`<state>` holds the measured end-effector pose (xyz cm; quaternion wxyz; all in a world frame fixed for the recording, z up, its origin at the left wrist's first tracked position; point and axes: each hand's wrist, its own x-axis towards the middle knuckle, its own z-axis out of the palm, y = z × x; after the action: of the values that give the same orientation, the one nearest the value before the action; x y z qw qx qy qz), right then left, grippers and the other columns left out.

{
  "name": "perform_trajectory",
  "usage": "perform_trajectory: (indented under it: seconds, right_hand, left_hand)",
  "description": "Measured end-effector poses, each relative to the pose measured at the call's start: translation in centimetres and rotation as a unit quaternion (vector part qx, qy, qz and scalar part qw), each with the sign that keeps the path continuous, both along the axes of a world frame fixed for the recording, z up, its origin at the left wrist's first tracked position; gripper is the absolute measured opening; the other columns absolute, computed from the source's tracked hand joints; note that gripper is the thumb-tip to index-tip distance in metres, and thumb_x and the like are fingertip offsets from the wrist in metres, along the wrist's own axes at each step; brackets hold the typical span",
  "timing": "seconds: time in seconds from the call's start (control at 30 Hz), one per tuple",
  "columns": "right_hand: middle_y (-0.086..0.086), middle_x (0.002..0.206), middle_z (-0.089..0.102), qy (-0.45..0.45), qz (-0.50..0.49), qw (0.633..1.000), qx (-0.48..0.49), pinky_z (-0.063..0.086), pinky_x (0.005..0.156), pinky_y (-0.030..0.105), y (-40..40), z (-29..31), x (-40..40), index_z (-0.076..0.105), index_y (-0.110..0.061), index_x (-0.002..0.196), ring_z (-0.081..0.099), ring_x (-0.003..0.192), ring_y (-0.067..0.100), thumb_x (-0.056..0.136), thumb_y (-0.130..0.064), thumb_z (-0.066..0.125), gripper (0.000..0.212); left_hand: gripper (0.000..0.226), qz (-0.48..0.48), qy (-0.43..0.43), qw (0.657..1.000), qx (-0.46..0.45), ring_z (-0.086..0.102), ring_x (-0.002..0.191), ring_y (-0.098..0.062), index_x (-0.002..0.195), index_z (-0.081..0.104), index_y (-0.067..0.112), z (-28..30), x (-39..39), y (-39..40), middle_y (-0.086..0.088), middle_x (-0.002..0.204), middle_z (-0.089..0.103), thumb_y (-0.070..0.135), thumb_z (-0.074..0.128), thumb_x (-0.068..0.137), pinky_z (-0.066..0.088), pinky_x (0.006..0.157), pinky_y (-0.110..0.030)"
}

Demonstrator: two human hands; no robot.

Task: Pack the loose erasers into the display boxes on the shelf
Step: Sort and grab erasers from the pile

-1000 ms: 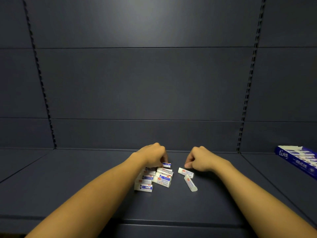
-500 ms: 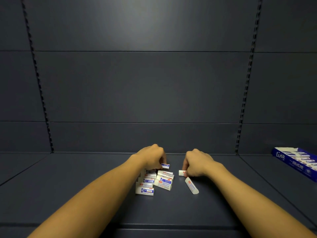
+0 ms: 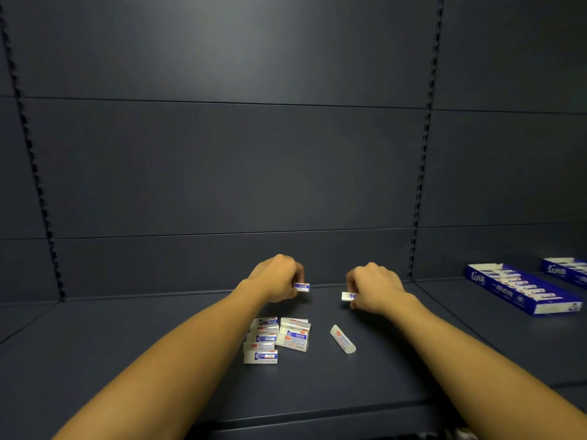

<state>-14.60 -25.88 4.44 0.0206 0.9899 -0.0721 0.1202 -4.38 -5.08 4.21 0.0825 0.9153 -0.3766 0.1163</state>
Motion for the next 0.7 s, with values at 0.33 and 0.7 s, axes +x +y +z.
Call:
perform_trajectory:
  seconds: [0.33, 0.7]
  right_hand:
    - [0.004, 0.107, 0.066, -0.043, -0.073, 0.996, -0.013, 0.047, 0.070, 0.032, -2.0, -0.1, -3.5, 0.067, -0.018, 0.107, 0.064, 0.093, 0.027, 0.082, -0.020, 0.074, 0.026]
    - [-0.006, 0.106, 0.061, -0.124, -0.084, 0.988, -0.035, 0.046, 0.066, 0.031, -6.4, -0.3, -8.9, 0.071, -0.026, 0.102, 0.060, 0.099, 0.020, 0.090, -0.027, 0.067, 0.013]
  left_hand:
    - [0.018, -0.051, -0.003, 0.999, -0.013, 0.063, 0.089, -0.018, 0.107, 0.067, 0.023, -0.1, -1.2, -3.1, 0.000, 0.104, 0.066, 0.020, 0.071, 0.089, 0.058, 0.082, -0.035]
    - [0.020, -0.075, -0.012, 0.997, 0.011, 0.062, 0.093, -0.020, 0.109, 0.069, 0.022, -0.3, -4.1, -7.2, 0.000, 0.109, 0.064, 0.020, 0.071, 0.089, 0.057, 0.085, -0.039]
